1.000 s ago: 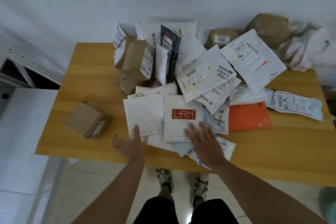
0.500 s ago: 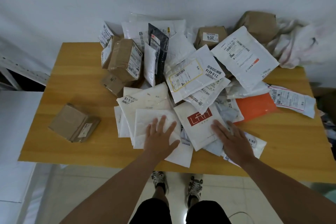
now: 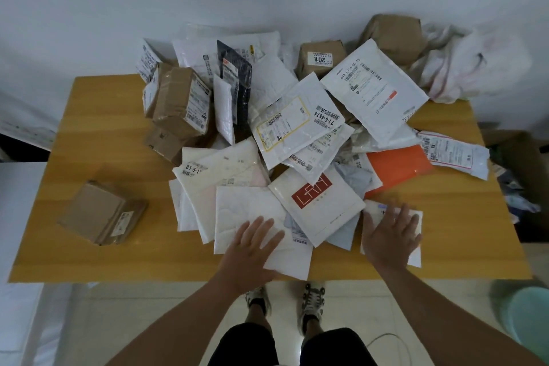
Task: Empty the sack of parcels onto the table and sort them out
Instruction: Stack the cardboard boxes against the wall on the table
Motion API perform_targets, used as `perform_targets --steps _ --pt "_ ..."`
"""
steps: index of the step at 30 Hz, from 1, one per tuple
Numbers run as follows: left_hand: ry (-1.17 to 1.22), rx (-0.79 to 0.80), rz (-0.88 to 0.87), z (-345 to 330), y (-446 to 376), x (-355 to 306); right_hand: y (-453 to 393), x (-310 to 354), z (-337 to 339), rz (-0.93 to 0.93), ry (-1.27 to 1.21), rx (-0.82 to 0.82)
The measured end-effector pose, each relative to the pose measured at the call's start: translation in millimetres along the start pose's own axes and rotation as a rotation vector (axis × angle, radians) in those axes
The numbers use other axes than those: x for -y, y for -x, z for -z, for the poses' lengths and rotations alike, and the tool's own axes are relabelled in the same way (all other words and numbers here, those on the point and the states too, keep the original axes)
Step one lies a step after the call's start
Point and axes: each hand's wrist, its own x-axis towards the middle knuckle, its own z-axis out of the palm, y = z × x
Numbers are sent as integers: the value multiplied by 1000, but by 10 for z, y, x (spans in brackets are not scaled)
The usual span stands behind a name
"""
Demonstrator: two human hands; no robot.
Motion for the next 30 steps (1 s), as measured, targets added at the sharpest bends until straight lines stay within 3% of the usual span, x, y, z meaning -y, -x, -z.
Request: perform_targets --steps 4,8,11,14,17,21,26,30 --pt "31 93 72 -53 -203 -132 -155 -73 -78 93 30 90" --pt "116 62 104 -6 -351 -348 -296 10 130 74 -74 11" --pt "115 -108 215 135 -357 -335 -214 419 184 360 6 40" --pt "16 -169 476 297 -405 -45 -199 657 52 530 167 172" --pt "33 -25 589 292 -450 195 -276 535 -5 534 249 232" --pt "32 129 511 138 -489 51 -336 340 62 536 276 243" --pt "34 53 482 176 -586 -123 -385 242 198 516 186 194" --pt "59 -139 667 428 -629 208 -417 686 321 438 -51 51"
